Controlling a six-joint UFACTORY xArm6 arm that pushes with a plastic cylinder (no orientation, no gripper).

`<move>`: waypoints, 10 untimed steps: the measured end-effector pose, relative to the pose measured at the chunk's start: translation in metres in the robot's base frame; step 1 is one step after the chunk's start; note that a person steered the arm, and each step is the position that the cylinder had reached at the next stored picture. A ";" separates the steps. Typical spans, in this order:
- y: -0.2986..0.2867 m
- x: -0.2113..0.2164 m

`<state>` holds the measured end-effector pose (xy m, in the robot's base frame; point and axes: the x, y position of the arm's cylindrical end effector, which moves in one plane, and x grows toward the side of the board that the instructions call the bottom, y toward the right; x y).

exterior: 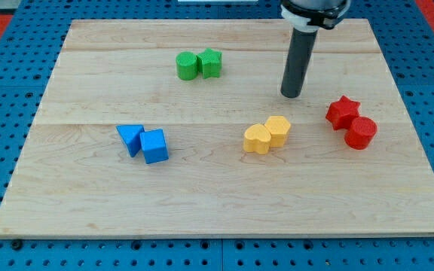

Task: Push green blocks slightly towards left

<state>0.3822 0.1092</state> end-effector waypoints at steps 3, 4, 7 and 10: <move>-0.028 0.000; -0.093 0.002; -0.057 -0.027; -0.091 -0.056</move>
<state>0.3264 0.0181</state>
